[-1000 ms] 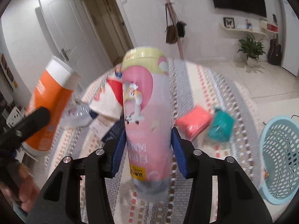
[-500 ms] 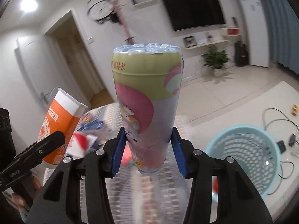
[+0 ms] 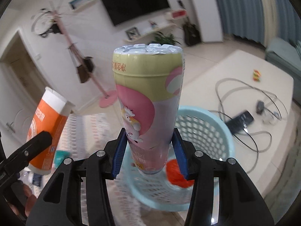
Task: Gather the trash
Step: 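Carry the cup and bottle over the blue basket and open both tools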
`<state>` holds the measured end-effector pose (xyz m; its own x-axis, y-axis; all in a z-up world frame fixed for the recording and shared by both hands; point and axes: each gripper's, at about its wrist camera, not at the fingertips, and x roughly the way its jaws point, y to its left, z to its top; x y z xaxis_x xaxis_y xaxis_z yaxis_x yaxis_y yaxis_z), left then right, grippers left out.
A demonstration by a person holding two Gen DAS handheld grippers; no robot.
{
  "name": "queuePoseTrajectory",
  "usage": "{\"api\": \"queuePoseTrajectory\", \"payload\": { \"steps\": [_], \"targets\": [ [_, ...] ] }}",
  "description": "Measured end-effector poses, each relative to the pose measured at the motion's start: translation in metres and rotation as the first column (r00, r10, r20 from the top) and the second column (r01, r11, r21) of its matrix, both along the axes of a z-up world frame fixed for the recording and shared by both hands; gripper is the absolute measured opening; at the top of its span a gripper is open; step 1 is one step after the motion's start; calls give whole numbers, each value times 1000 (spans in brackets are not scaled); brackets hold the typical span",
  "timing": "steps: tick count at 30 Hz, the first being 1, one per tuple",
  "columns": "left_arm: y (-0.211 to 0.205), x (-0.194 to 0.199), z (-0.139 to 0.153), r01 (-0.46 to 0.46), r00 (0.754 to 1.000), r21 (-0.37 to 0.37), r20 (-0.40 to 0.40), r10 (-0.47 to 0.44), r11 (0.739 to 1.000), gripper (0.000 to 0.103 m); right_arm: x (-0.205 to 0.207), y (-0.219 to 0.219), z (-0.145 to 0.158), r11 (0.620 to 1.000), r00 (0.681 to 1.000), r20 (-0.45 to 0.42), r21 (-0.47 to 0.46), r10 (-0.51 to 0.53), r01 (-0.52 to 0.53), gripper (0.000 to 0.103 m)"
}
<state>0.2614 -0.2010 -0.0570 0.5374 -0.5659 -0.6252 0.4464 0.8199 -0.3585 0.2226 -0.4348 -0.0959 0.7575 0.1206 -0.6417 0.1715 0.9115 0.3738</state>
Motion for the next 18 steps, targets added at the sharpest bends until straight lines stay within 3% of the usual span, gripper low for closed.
{"api": "queuePoseTrajectory", "payload": {
  "steps": [5,10,14,18],
  "targets": [
    [-21,24,-50,34,985,-25,-166,-38,999,74,15,-25,-41,998,990,-126,0,-68,69,45],
    [-34,32,-76,64,970,-17,-234,-66,998,74,17,-26,-73,996,973,-210,-15,-93,91,45],
    [-39,31,-78,85,967,-11,-242,-85,996,76,21,-18,-77,995,961,-263,-65,-85,70,46],
    [-37,26,-73,84,969,-12,-233,-84,996,81,21,-20,-76,995,961,-261,-68,-91,76,48]
  ]
}}
